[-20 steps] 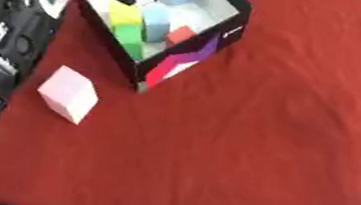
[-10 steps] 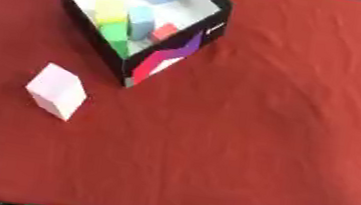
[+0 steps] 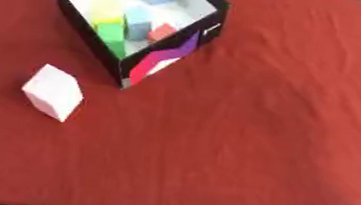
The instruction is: Pick up objects on the table and place them in the box.
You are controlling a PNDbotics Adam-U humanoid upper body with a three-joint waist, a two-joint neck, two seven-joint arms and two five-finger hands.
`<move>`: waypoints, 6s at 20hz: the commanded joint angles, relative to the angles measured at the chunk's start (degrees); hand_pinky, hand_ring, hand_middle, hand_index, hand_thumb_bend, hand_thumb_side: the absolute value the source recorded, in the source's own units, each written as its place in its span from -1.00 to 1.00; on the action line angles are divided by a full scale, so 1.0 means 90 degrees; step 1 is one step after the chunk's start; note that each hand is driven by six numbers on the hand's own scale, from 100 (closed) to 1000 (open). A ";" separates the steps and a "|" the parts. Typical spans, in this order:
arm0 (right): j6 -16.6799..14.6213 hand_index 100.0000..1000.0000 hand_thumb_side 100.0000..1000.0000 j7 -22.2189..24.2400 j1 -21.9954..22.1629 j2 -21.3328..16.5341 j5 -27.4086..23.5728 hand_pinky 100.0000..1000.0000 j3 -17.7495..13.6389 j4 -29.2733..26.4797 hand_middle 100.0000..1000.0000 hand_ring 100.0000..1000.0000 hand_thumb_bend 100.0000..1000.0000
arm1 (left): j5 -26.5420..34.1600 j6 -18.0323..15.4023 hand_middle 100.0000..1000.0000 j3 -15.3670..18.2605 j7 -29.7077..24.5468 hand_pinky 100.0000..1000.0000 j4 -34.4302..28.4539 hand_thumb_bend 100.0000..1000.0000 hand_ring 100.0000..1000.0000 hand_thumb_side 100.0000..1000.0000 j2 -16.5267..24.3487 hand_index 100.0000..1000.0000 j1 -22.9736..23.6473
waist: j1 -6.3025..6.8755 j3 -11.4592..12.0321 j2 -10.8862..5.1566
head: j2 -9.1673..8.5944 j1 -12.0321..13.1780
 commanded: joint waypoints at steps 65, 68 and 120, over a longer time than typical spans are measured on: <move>0.0147 0.59 0.05 0.0069 -0.0062 0.0043 0.0127 1.00 0.0108 0.0159 0.49 0.39 -1.00 | -0.1924 -0.0477 0.65 -0.1415 -0.0483 0.70 0.0822 -0.05 0.80 -0.10 -0.0465 0.84 -0.0730 | 0.0113 -0.0129 -0.0017 | -0.0038 0.0220; 0.0146 0.59 0.05 0.0078 -0.0070 0.0057 0.0127 1.00 0.0116 0.0170 0.49 0.39 -1.00 | -0.1932 -0.0418 0.66 -0.1437 -0.0440 0.71 0.0848 -0.06 0.81 -0.10 -0.0495 0.84 -0.0729 | 0.0117 -0.0129 -0.0015 | -0.0046 0.0213; 0.0185 0.59 0.07 0.0187 -0.0135 0.0223 0.0124 1.00 0.0193 0.0352 0.49 0.39 -1.00 | -0.2810 -0.1661 0.71 -0.1599 -0.1548 0.83 0.2869 -0.27 0.91 -0.14 -0.1918 0.89 -0.1731 | 0.0138 -0.0204 0.0031 | -0.0015 0.0320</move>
